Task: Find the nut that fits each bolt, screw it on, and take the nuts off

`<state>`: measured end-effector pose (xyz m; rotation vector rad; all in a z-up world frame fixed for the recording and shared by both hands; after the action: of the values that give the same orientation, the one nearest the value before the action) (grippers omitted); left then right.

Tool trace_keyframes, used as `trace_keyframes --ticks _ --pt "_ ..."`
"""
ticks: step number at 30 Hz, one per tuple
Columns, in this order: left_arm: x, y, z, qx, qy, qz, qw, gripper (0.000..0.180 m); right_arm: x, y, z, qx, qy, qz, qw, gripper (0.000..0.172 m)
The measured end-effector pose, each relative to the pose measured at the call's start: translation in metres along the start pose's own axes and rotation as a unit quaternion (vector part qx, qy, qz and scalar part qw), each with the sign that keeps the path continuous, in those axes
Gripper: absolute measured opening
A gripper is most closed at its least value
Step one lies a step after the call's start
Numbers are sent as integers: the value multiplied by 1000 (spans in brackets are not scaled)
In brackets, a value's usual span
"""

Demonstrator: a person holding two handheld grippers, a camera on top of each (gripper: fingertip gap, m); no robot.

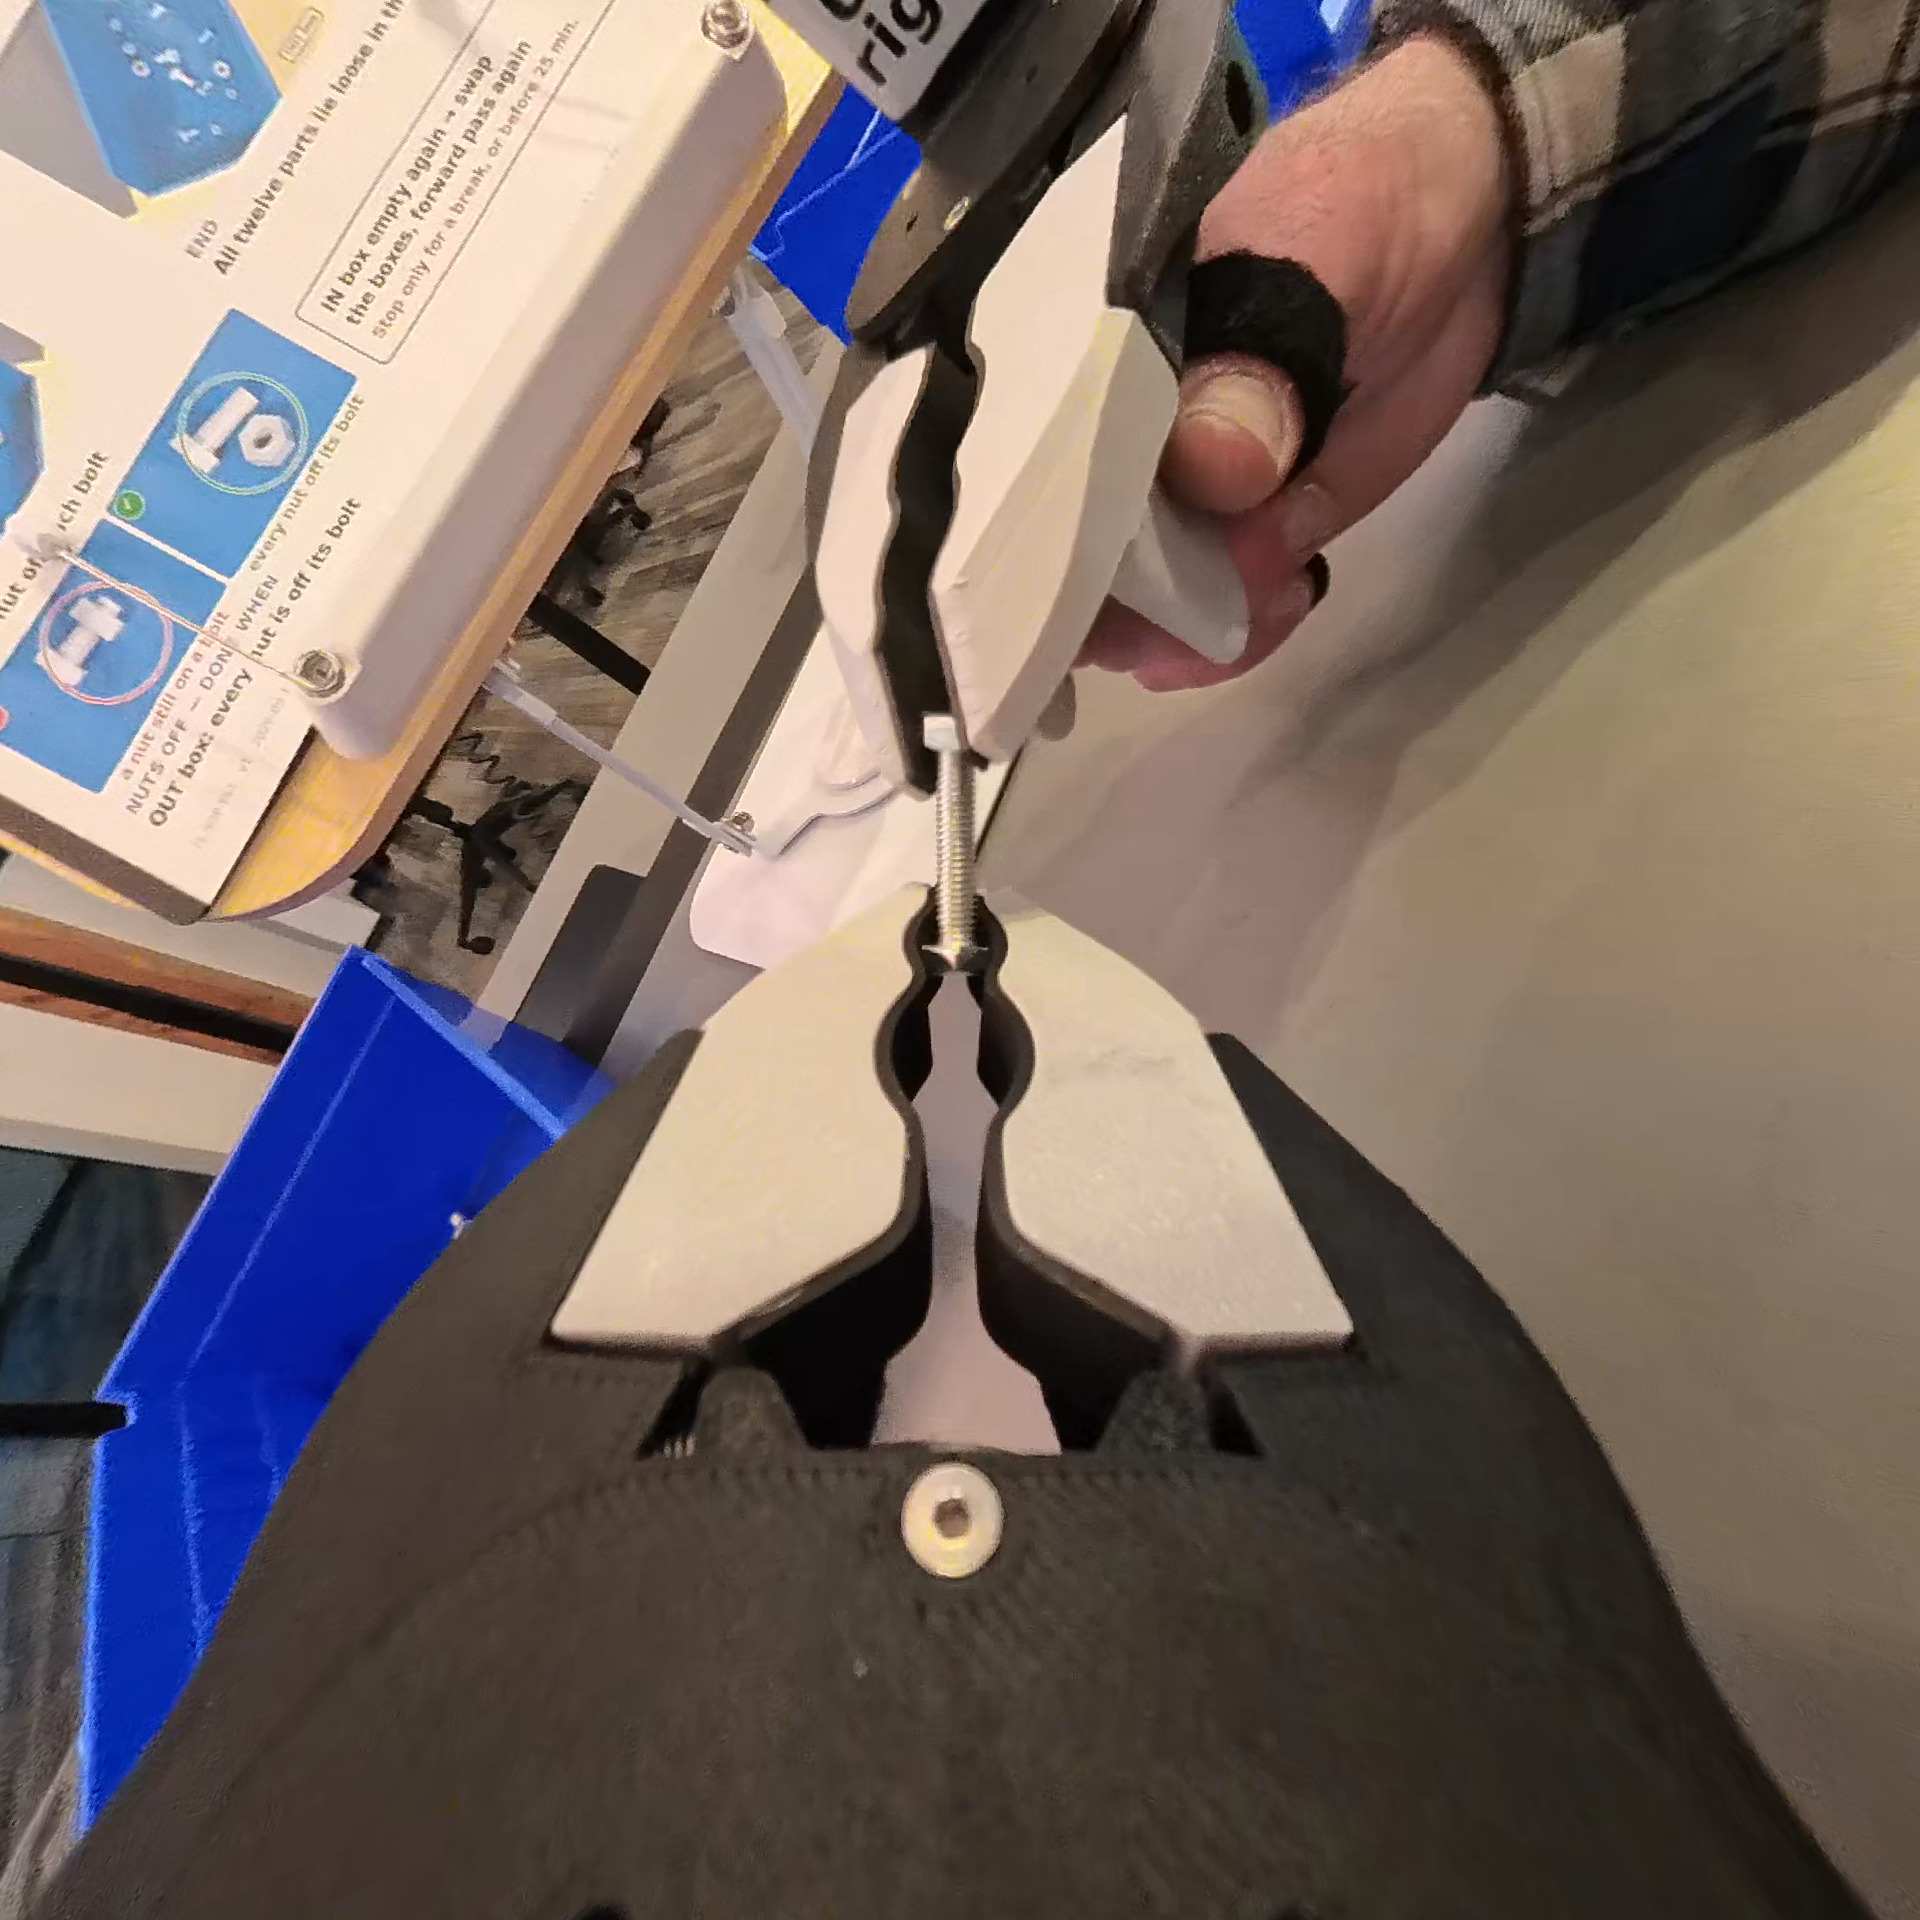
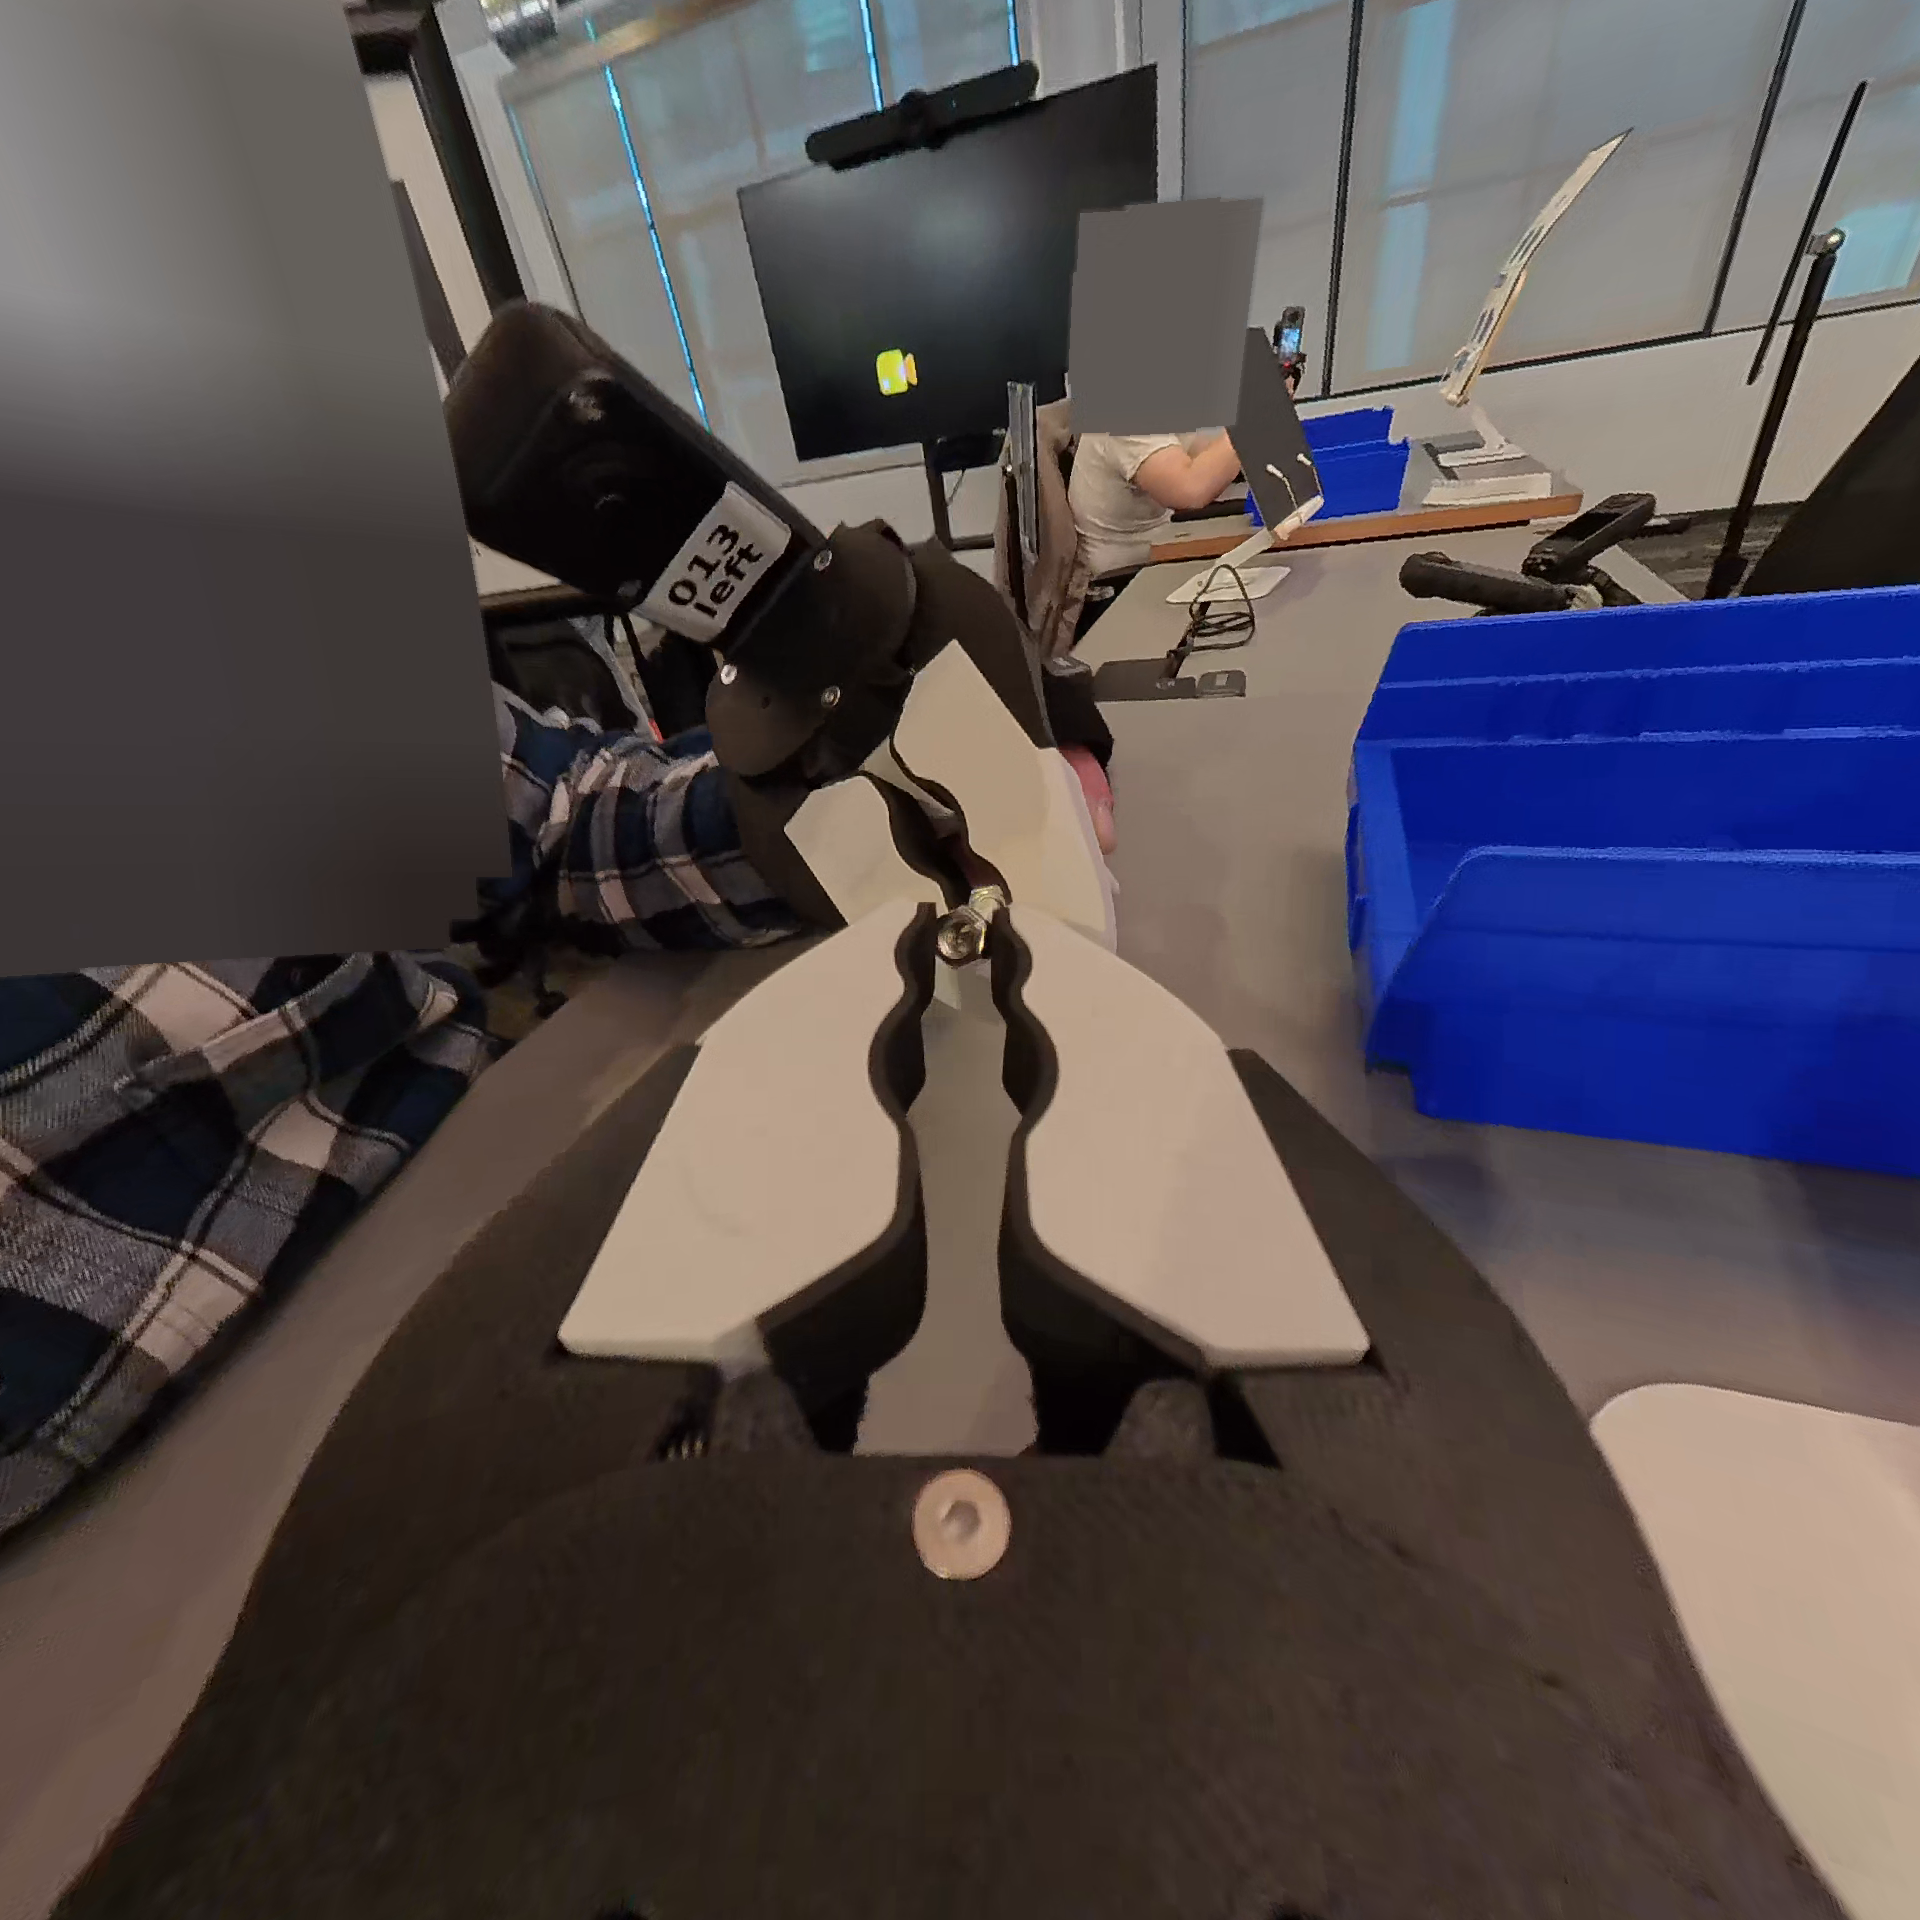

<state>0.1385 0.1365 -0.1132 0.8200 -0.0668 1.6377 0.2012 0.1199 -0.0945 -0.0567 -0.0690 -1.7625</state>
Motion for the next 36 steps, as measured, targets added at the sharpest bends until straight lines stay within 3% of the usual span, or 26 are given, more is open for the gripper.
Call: trace_keyframes --ticks 11,23,36 --pt "5 -3 0 7 -18 54 998 3 -1 -2 4 -42 -41 -13 998 10" --pt "10 -7 -5 30 -28 92 995 3 -8 -2 -2 -82 -98 -102 987 10" --pt "9 -6 -2 8 -62 116 991 3 4 -7 5 -47 -5 -120 992 11"
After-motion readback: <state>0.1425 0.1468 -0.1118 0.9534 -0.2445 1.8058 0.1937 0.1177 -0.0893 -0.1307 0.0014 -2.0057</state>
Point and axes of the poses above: each gripper's, where its closed fingertips meet, y back along the fingers, z out of its top, x = y × z across the jaws, the point moved 4 cm from there along y, back along the fingers, and after that the axes turned 4 degrees about y, right-handed, at the moved point
